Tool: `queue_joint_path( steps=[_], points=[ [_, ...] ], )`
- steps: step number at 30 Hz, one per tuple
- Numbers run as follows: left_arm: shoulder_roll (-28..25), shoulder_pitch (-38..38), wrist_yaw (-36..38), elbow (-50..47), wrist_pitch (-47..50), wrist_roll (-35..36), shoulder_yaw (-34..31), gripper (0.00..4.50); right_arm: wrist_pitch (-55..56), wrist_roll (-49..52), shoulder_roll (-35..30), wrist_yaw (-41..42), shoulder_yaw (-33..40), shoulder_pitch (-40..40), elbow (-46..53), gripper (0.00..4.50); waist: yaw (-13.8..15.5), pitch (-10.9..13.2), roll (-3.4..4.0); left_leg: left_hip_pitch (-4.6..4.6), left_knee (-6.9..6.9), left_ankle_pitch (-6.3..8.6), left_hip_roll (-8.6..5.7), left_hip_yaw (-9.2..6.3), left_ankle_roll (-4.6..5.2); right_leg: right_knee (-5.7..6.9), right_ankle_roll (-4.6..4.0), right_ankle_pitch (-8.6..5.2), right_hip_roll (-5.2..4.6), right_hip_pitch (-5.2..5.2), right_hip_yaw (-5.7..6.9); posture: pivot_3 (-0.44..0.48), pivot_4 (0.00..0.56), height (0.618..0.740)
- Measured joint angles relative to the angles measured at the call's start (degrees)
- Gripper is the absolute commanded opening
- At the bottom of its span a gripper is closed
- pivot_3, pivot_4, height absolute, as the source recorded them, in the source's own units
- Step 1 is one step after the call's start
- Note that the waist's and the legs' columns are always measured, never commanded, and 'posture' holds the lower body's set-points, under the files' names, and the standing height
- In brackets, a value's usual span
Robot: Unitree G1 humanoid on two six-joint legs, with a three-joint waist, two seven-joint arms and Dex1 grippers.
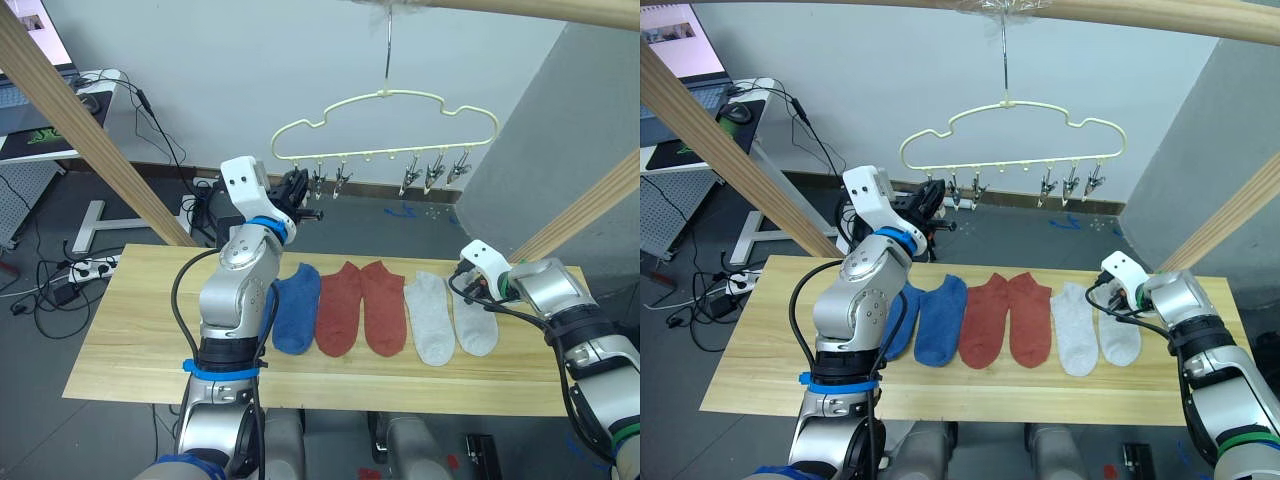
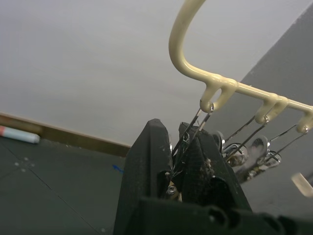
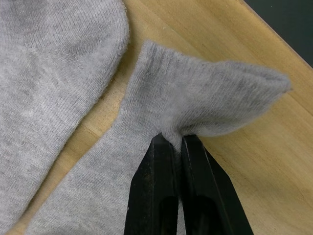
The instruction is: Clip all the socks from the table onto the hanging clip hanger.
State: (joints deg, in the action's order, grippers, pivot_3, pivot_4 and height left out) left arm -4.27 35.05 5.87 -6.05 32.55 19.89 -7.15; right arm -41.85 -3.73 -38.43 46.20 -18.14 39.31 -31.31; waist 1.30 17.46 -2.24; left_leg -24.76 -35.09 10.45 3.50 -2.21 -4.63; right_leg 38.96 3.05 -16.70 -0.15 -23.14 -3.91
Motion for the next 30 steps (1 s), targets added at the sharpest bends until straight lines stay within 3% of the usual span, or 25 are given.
queue_joint_path(
  steps=[4, 9, 13, 16, 21, 30],
  points=[
    [-1.0, 0.8, 1.6, -0.5, 4.3, 4.8, -2.5, 0.26, -3.2, -0.1, -1.6, 0.8, 0.0, -3.4, 7.0, 0.02, 0.0, 0.0, 0.02, -0.02, 0.03, 0.00, 0.00, -0.01, -0.01, 0.00, 0.00, 0.00, 0.00, -0.04, 0.02, 0.121, 0.296, 0.740],
    [-2.6, 3.7, 2.5, 0.2, 12.2, 13.2, -8.1, 0.26, -13.6, 4.1, -5.9, 4.1, 3.3, -9.0, 28.8, 0.02, -0.3, 0.1, 0.14, -0.06, 0.06, -0.06, 0.01, -0.04, -0.11, 0.00, 0.01, -0.01, 0.00, -0.11, 0.05, 0.098, 0.271, 0.740],
    [-3.4, 6.1, 2.0, 2.5, 17.1, 18.6, -11.8, 0.26, -22.2, 11.7, -6.8, 7.1, 8.1, -8.4, 46.6, 0.02, -0.4, 0.0, 0.14, -0.07, 0.06, -0.08, 0.02, -0.15, -0.14, 0.00, 0.01, -0.01, 0.01, -0.07, 0.19, 0.083, 0.255, 0.740],
    [-3.6, 7.7, 1.0, 4.4, 20.0, 22.3, -14.7, 0.26, -26.6, 16.6, -6.4, 8.1, 9.2, -6.8, 52.9, 0.02, -0.4, 0.0, 0.14, -0.09, 0.04, -0.09, -0.01, -0.16, -0.17, 0.00, 0.00, 0.00, -0.01, -0.06, 0.21, 0.076, 0.248, 0.740],
    [-4.5, 10.4, -0.7, 8.0, 23.9, 28.0, -18.8, 0.26, -28.8, 23.0, -4.6, 8.8, 9.9, -2.6, 56.5, 0.02, -0.7, 0.0, 0.12, -0.08, 0.03, -0.10, 0.00, -0.19, -0.17, 0.01, 0.00, 0.00, -0.01, -0.06, 0.25, 0.073, 0.237, 0.740],
    [-4.5, 13.3, -7.2, 12.7, 28.2, 36.3, -23.6, 0.26, -24.6, 26.4, 8.9, 5.2, 3.7, 5.0, 50.3, 0.02, -1.5, -0.1, 0.10, -0.09, 0.05, -0.26, 0.03, -0.23, -0.45, 0.05, -0.01, 0.01, -0.01, -0.09, 0.30, 0.105, 0.231, 0.740]
  ],
)
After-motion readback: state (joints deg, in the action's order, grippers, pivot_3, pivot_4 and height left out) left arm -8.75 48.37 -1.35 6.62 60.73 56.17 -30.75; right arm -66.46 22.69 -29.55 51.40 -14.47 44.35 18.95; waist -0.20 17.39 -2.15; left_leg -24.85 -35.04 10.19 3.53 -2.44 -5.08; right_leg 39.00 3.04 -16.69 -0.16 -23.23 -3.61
